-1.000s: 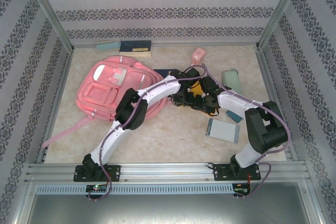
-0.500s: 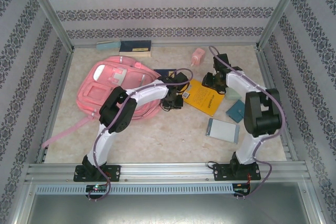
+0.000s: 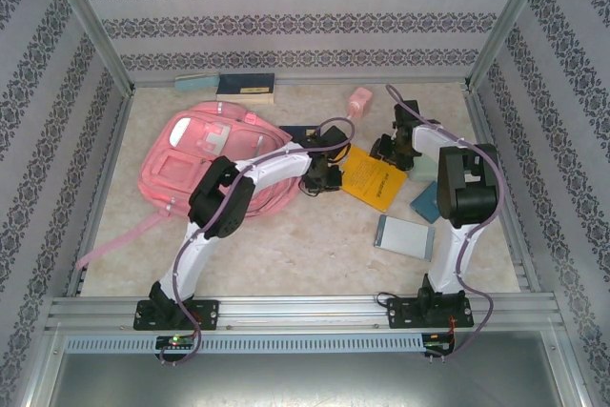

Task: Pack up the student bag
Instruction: Pick up the book from the center of the table.

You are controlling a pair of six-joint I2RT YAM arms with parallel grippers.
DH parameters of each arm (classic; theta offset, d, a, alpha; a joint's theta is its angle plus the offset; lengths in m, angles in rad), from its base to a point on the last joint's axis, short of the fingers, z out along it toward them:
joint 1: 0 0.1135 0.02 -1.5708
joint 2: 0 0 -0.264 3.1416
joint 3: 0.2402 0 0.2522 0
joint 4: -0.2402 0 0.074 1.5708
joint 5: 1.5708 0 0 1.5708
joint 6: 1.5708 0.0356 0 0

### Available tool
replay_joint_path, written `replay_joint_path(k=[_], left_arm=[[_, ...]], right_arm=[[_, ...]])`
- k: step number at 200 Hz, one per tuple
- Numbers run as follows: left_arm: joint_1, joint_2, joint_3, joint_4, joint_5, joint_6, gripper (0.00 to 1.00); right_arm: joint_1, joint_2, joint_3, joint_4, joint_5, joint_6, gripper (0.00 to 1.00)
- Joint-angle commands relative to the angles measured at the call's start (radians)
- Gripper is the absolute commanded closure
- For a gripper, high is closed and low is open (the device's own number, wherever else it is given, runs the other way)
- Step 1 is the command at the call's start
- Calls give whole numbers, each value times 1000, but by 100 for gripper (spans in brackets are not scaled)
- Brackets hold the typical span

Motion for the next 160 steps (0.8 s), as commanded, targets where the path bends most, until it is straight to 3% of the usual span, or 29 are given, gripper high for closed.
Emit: replay_joint_path(k=[1,56,80,113,160], left_arm=[[7,71,85,-9,-18,8,78],[43,166,250,-71,-13,50,78],[46,148,258,-90,-16,69,76],[49,39,131,-53,9,70,69],[49,-111,-143,174,134,-39,61]], right_arm=[[7,-77,-84,-27,-83,41,49],[53,-206,-219,-8,-132,86,51],[81,-241,-257,-5,-97,78,51],[85,-238,-276,-9,-63,45,51],[86,-235,-300,-10,-40,12,53]])
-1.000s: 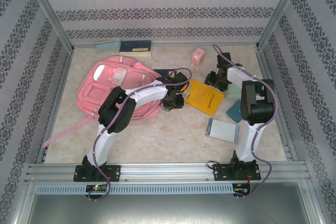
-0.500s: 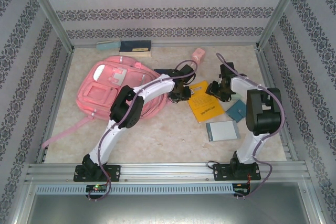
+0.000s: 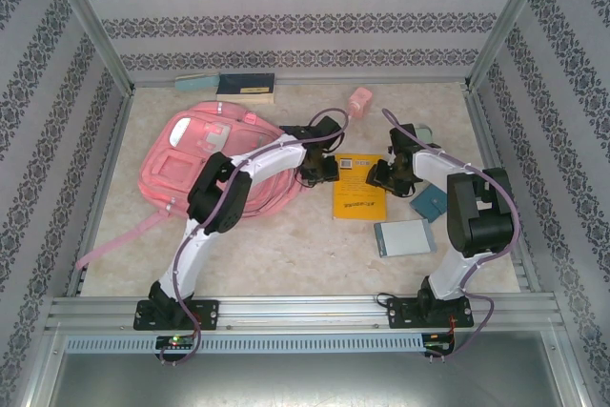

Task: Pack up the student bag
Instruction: Pick up the book from the center of the table.

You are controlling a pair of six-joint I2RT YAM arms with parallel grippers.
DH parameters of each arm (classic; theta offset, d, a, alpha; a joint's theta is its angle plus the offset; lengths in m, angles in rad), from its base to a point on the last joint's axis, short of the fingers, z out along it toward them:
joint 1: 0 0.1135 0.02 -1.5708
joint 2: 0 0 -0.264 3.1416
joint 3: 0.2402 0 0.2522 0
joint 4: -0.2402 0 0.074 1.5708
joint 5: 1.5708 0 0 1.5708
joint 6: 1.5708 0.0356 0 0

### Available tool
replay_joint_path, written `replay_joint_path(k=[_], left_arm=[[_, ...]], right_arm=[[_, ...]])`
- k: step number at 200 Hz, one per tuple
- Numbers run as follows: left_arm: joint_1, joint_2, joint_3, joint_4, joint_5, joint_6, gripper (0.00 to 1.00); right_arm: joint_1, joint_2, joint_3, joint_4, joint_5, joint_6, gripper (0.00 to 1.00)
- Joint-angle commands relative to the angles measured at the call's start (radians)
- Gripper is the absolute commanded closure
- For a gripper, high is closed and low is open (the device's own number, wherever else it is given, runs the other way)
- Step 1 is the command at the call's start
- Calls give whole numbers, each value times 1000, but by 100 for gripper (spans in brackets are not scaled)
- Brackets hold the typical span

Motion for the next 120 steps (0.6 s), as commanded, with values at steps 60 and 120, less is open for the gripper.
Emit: replay_joint_path(k=[60,120], left_arm=[[-5,-99,-267,332,200,-153,60],[-5,-90,-297,438,290,-196,60]], right_arm=[[17,7,-24,8,-17,-34,55],[23,10,-11,14,-42,-33,58]])
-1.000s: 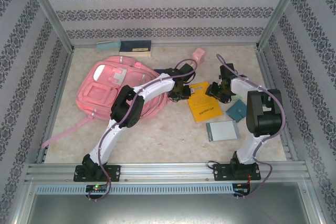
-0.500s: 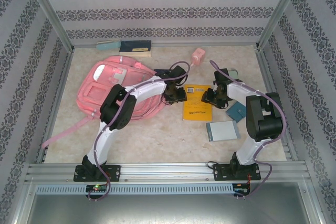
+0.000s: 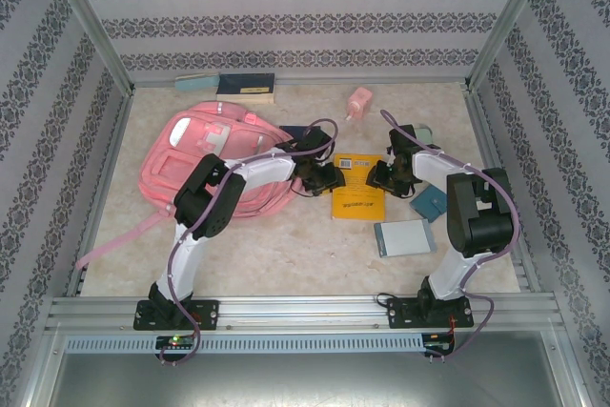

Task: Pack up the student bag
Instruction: Pick up the book from the center of the table, then pick up the book at the center of the table.

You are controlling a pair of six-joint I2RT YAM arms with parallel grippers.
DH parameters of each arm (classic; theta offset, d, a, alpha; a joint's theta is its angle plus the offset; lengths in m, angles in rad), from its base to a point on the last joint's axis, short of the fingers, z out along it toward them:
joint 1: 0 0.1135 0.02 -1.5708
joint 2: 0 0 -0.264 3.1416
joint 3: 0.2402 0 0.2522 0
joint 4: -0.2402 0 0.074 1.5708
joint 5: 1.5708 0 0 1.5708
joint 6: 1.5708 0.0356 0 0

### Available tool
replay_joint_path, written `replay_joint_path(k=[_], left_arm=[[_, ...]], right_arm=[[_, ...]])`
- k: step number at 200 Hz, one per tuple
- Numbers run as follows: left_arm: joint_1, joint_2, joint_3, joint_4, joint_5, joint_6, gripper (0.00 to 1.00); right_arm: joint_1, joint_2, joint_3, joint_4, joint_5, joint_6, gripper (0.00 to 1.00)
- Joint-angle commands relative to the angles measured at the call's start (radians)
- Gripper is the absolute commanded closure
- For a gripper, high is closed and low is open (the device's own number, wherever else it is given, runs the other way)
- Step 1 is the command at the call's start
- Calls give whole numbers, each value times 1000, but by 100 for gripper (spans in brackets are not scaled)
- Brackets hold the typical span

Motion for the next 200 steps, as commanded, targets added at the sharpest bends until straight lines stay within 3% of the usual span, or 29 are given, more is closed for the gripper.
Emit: replay_joint_path(k=[1,27,81,147,200], left_arm=[[-9,6,-21,83,76,-44,60],[-9,6,-22,94,90,-49,60],[-2,4,-31,129,132,-51,60],[29,-104,-187,522,260,-163,62],[40,-115,-247,699,281,-238,63]], right_arm=[[22,10,-3,4,-36,-10,58],[36,8,-3,40,-150,12,59],[91,49,46,52,-226,42,61],[57,44,35,44,-218,44,61],[48,37,33,44,-216,46,61]])
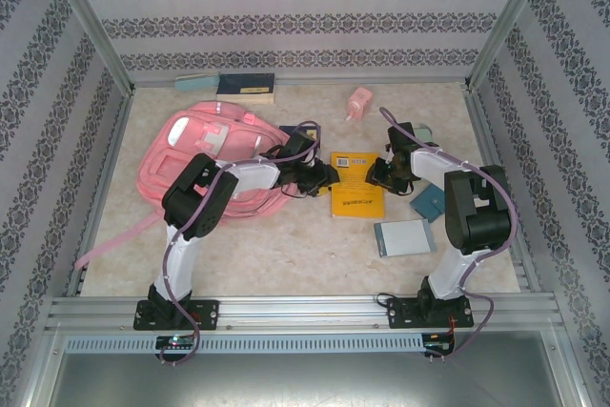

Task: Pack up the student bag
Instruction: Pick up the book at the center of the table.

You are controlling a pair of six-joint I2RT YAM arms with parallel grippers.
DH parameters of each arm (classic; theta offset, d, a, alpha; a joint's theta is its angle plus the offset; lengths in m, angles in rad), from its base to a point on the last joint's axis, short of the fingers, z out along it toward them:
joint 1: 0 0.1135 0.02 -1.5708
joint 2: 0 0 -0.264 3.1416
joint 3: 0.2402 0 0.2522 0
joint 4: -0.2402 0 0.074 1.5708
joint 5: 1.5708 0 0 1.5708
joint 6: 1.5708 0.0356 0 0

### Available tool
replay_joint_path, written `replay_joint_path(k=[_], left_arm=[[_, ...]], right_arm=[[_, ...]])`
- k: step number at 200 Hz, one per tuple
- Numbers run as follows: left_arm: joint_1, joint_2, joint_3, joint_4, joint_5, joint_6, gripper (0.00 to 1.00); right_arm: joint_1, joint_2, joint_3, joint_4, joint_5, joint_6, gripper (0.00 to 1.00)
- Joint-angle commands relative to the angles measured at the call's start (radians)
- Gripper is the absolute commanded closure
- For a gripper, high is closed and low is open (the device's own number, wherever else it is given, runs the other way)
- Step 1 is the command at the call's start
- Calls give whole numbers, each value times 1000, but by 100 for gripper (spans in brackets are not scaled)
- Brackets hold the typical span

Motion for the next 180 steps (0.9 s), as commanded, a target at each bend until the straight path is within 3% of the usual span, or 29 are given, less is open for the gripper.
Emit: replay_joint_path(k=[1,28,54,79,138,180], left_arm=[[-18,-44,-6,314,118,-83,63],[-12,-52,2,258,121,-51,64],[-12,-58,-21,367,155,-83,63],[-12,-42,22,271,191,-26,62],[-1,-27,-59,550,251,-146,62],[-3,-31,61,54,183,107,63]], right_arm=[[40,14,3,33,-198,25,61],[34,6,1,31,-196,25,61],[26,-2,0,30,-194,24,61],[22,-2,3,30,-194,24,61],[21,-6,2,28,-191,27,61],[18,-8,0,29,-190,21,61]])
